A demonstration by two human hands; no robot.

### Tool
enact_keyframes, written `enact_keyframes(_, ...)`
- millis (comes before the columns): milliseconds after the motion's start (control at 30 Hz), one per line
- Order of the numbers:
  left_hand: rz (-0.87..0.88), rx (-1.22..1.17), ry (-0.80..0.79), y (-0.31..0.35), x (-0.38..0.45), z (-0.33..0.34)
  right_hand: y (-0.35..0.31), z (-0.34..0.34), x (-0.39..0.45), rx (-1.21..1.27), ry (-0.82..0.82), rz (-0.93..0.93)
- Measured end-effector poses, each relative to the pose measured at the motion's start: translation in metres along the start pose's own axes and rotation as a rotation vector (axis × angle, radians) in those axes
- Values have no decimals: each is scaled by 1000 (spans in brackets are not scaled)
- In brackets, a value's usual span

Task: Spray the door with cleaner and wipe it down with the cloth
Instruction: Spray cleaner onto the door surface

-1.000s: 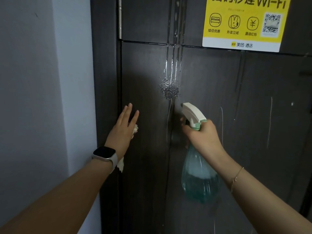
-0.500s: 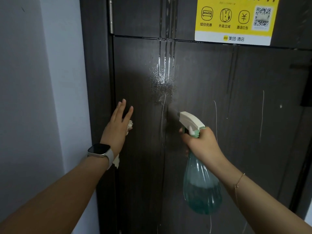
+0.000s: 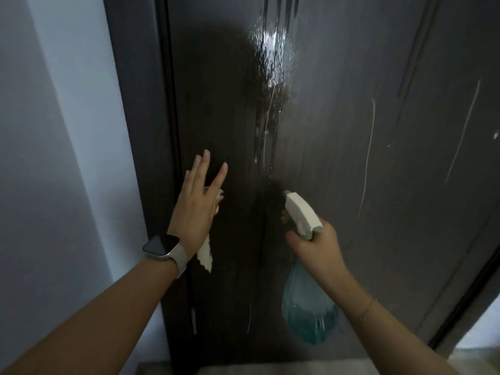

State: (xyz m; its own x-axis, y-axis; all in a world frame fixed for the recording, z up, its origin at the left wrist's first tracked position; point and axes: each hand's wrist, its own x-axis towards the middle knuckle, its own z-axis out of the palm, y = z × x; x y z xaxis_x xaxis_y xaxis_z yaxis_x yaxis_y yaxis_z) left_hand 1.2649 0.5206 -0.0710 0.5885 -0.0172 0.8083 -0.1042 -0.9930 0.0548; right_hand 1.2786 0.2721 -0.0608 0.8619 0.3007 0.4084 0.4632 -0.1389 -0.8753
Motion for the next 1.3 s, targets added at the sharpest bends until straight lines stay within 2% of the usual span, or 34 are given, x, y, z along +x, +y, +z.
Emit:
enact_keyframes(100,-7,-33,-47,-7,-17,20,45,16,-17,-24,-62,66)
enact_keyframes(200,-24,-11,-14,-6,-15,28,82,28,-33,-35,-122,132)
enact_keyframes(533,-1,38,39,-11,-11,32,172,66,-86,-159,-128,273)
enact_keyframes(700,1,2,70,-11,-11,33,192,76,-96,-231,-190,317)
enact_keyframes(800,-55,8,86,-6,-25,43,201,78,-103,-251,-209,330)
enact_keyframes(1033,-102,61,42,-6,-53,61,214,77,-112,-286,-206,297)
enact_keyframes(1300,-104,45,45,-6,-52,58,231,80,-122,-317,-219,436)
